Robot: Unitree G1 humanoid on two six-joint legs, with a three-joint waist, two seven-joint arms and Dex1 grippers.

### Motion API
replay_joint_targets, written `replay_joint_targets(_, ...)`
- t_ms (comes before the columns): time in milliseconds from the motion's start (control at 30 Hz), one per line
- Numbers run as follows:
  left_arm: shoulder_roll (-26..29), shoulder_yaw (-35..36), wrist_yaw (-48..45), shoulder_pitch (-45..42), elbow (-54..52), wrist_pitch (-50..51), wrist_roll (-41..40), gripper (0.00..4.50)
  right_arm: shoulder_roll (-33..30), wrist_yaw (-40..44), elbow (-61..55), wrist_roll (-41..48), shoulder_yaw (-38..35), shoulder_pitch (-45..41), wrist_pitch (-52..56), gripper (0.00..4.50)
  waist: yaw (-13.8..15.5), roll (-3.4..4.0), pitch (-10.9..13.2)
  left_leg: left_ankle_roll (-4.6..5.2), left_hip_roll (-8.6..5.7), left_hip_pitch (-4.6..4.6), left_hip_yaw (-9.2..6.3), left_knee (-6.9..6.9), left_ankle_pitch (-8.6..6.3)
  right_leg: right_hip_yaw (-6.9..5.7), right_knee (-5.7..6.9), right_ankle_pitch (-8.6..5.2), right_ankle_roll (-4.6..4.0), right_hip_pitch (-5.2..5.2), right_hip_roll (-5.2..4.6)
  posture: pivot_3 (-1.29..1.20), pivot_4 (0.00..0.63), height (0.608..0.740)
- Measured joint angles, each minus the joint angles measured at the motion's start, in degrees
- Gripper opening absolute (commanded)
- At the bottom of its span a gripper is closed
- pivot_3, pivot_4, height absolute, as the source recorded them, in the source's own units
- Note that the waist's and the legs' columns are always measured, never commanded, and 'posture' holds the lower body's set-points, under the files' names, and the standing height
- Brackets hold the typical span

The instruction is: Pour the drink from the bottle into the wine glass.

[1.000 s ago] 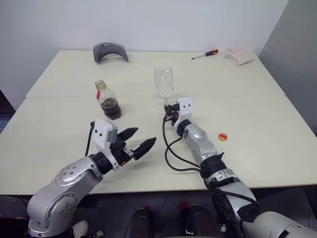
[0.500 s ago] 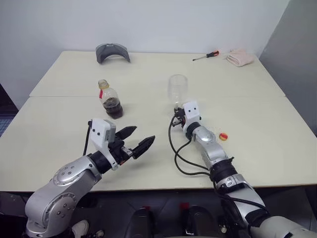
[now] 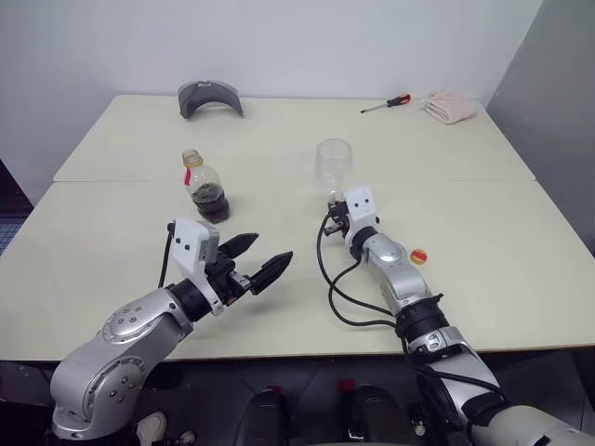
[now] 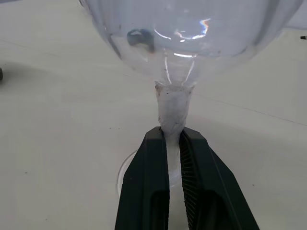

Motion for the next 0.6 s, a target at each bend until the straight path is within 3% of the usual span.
replay_joint_targets(333, 0.9, 2.5, 0.4, 2.6, -0.7, 0.2, -1.7, 4.50, 6.3, 2.2, 5.6, 1.2, 0.1, -4.7, -0.6, 0.13, -0.6, -0.01, 0.0, -0.31, 0.04, -0.05, 0.12, -0.70, 0.21, 0.13, 0.00, -0.05, -0.23, -0.47, 0.09, 0.00, 0.150, 0.740)
replay_joint_targets(600, 0.8, 4.4, 2.3, 7.1, -3.6, 0.1, -3.1, 4.50, 6.8, 5.5, 9.0, 2.3, 1.8, -5.5, -4.0, 0.13, -0.3, -0.03, 0.0, -0.31, -0.05, -0.16, 0.18, -0.75, 0.21, 0.10, -0.17, 0.06, -0.45, -0.46, -0.02, 0.00, 0.150, 0.740)
